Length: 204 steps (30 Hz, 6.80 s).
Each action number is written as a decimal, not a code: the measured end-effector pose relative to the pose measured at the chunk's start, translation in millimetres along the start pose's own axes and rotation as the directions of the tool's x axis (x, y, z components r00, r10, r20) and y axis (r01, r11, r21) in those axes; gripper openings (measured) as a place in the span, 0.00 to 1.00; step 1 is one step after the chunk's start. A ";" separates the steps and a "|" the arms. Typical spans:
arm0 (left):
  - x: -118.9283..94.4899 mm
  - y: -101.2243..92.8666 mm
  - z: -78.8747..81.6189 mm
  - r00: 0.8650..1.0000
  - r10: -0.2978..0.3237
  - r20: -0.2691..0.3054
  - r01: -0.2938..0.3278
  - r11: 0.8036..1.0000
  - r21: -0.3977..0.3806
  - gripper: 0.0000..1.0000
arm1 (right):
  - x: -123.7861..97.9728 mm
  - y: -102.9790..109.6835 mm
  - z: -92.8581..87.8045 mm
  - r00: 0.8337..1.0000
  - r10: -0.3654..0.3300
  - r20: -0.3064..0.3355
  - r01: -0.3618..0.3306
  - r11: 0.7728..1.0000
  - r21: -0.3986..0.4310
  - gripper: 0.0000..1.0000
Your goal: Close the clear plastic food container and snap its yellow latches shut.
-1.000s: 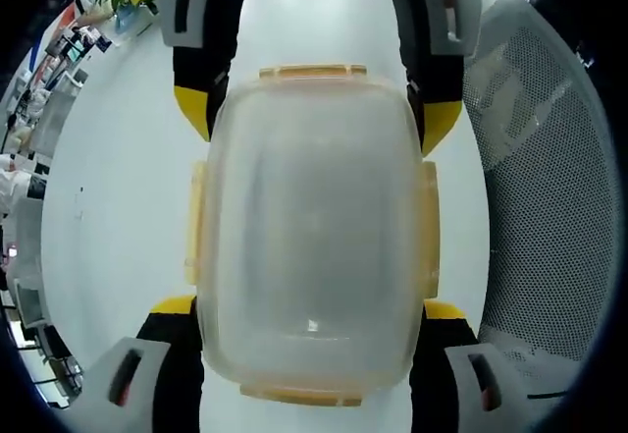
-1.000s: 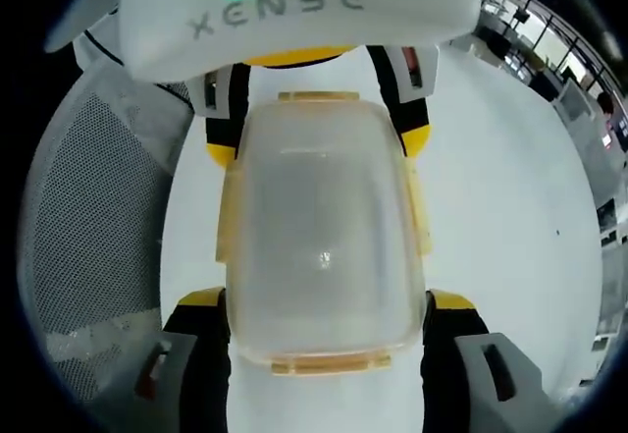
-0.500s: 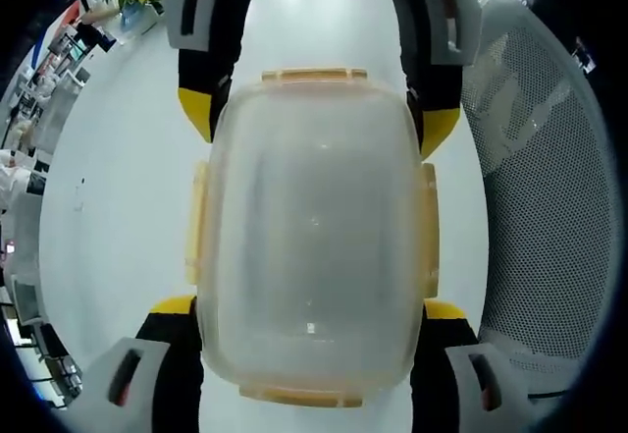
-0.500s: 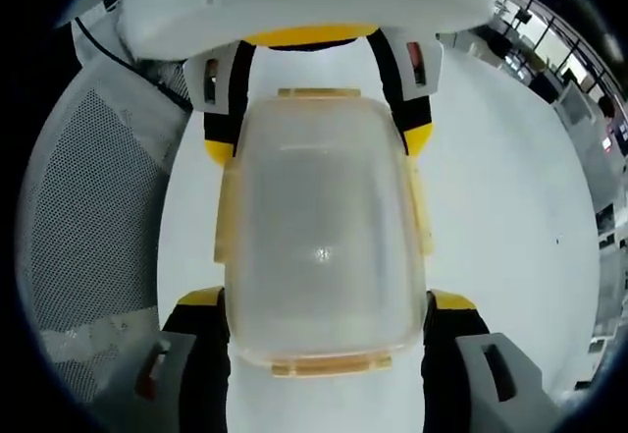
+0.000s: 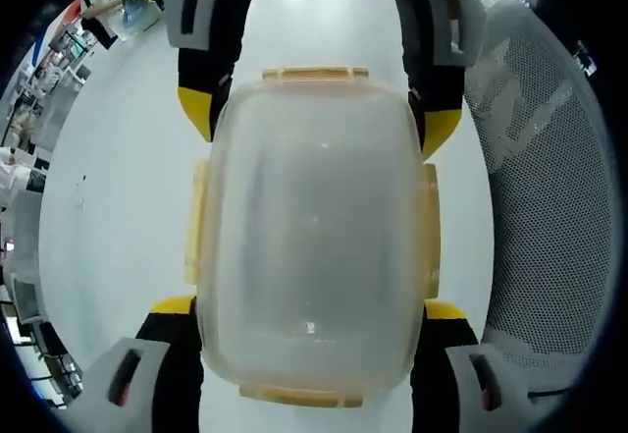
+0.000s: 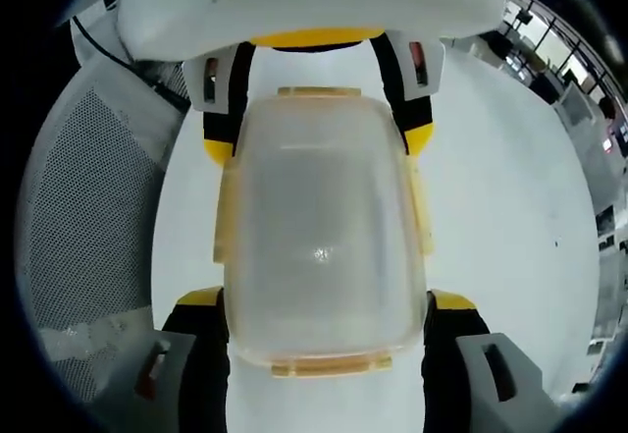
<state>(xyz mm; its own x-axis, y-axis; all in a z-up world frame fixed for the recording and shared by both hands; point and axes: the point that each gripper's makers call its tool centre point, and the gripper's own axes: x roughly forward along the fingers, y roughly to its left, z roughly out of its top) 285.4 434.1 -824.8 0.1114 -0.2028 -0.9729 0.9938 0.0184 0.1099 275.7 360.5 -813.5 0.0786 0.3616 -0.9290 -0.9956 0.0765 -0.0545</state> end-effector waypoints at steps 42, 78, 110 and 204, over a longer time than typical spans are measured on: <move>8.7 71.7 7.7 1.000 -0.003 0.011 0.003 1.000 0.000 0.87 | 2.5 -70.2 -2.0 1.000 -0.008 0.005 0.008 1.000 0.019 0.79; 11.2 103.6 10.7 0.999 -0.002 0.046 0.002 1.000 0.004 0.87 | 3.9 -101.8 -1.7 1.000 -0.013 0.014 0.013 1.000 0.023 0.80; -25.6 107.3 24.4 0.849 0.212 0.484 -0.043 0.941 -0.336 0.89 | -32.7 -105.6 22.1 0.825 -0.259 0.503 0.099 0.941 0.322 0.85; -65.9 8.1 -62.9 0.698 0.598 0.394 -0.016 0.563 -0.826 0.85 | -82.0 -1.8 -52.3 0.706 -0.549 0.448 0.127 0.720 0.682 0.90</move>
<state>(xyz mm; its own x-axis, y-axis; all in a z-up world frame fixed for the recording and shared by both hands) 286.4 509.3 -772.6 0.6704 -0.5164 -0.5328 0.5612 0.8226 -0.0912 268.3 282.2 -756.4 0.6248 0.6293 -0.4622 -0.6719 0.7349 0.0924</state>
